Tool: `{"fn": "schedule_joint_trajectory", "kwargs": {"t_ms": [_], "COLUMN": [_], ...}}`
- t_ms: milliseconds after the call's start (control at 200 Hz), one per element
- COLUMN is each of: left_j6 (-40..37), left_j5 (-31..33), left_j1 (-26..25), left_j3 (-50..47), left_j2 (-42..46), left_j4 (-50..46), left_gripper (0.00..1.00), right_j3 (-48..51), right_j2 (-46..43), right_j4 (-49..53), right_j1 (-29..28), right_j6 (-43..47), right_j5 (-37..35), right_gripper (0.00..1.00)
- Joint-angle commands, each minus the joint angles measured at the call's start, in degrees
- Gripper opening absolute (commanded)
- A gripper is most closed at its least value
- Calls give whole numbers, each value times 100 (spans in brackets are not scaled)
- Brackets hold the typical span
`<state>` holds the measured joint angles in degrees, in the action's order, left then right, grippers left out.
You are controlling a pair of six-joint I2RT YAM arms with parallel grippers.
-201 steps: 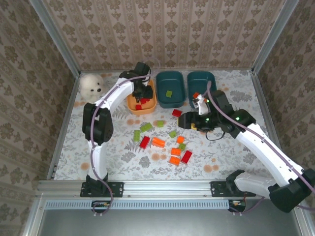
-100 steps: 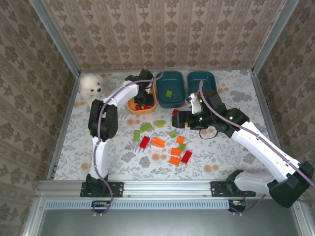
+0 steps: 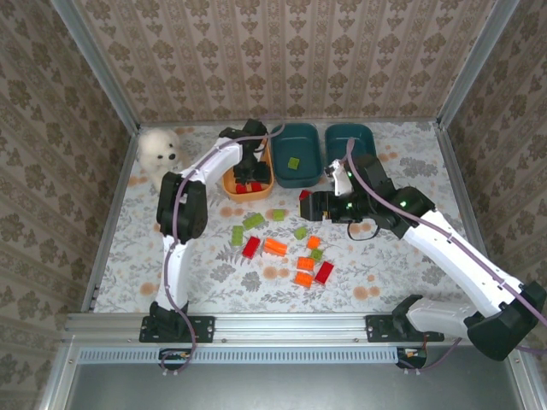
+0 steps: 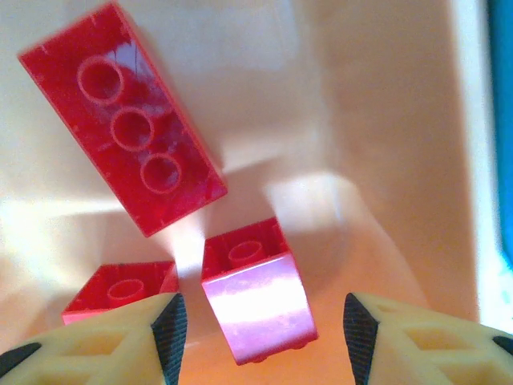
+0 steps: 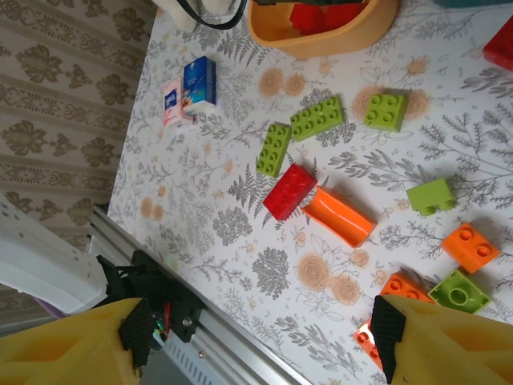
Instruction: Sort the legos into containers by color
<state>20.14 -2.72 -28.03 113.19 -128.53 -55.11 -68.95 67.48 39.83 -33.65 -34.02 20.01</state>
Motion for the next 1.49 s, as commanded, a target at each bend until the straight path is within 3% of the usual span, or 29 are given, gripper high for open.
{"fn": "schedule_joint_trajectory", "kwargs": {"t_ms": [0, 110, 150, 380, 570, 760, 1010, 1120, 1490], "left_j6": [219, 605, 783, 1656, 1968, 2199, 2090, 2022, 1915], "left_j5": [154, 117, 98, -47, 371, 204, 80, 180, 149], "left_j1": [16, 149, 414, 1143, 1309, 1311, 1309, 1307, 1309], "left_j3": [353, -26, -326, -2813, -4377, -5319, -5299, -5181, -4937], "left_j2": [627, 1412, 1810, 4597, 6835, 8690, 9513, 9691, 9961], "left_j4": [-293, -163, -29, 528, 169, -421, -1199, -1407, -1790], "left_gripper": [59, 59, 59, 61, 60, 60, 61, 61, 61], "right_j3": [-371, -685, -795, -1978, -3336, -4540, -5390, -5924, -6239], "right_j2": [235, 789, 1025, 2901, 4581, 5856, 6827, 7217, 7715], "right_j4": [307, 348, 286, 343, 920, 1456, 1389, 1939, 2065], "right_j1": [-266, -789, -1001, -2132, -2621, -2776, -2866, -2858, -2823], "right_j6": [344, 435, 437, 179, -460, -1013, -1241, -1573, -2064], "right_j5": [-532, -1004, -1141, -2152, -2713, -3126, -3405, -3698, -3759], "right_gripper": [74, 72, 72, 70, 63, 60, 61, 61, 62]}}
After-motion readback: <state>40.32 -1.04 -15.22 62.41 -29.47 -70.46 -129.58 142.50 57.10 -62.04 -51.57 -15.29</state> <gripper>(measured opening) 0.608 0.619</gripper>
